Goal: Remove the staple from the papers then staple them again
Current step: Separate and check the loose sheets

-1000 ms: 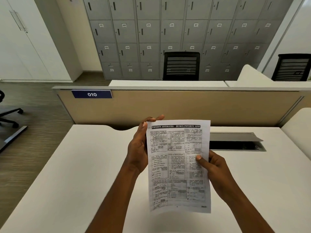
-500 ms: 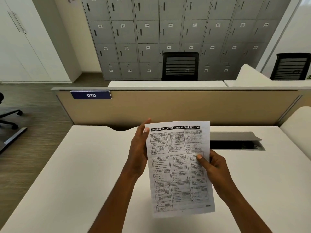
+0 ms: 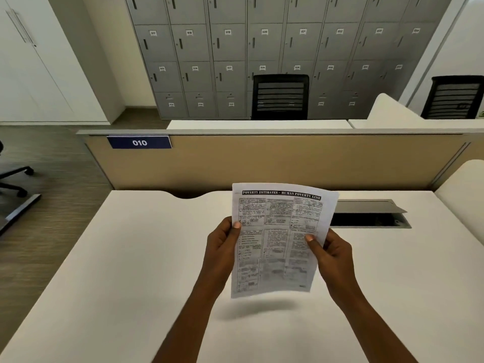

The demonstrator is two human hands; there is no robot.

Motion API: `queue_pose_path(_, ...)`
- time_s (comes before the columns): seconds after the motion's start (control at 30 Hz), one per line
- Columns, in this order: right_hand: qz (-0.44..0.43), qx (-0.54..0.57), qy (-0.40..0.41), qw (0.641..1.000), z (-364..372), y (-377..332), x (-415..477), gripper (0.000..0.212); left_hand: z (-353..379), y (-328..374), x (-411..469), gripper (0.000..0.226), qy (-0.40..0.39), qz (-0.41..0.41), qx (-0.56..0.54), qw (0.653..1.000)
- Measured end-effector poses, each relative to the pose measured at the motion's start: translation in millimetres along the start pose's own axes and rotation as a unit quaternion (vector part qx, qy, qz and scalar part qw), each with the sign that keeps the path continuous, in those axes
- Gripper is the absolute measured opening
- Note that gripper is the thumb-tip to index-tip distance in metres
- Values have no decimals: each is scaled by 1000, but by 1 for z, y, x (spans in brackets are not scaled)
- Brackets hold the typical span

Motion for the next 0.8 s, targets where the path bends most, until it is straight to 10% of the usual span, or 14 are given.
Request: queue_pose_path(0.8, 15, -8, 47, 999, -7, 58, -10, 34, 19, -64, -12, 30, 25, -16, -60, 998)
Point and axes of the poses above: each hand's wrist, its own x-axis towards the middle knuckle, its own z-axis out of the palm, y = z × x, the point moved 8 cm from there along x, towards the middle knuckle, and after that the axes turned 11 degrees about x, right-handed, at the moved point
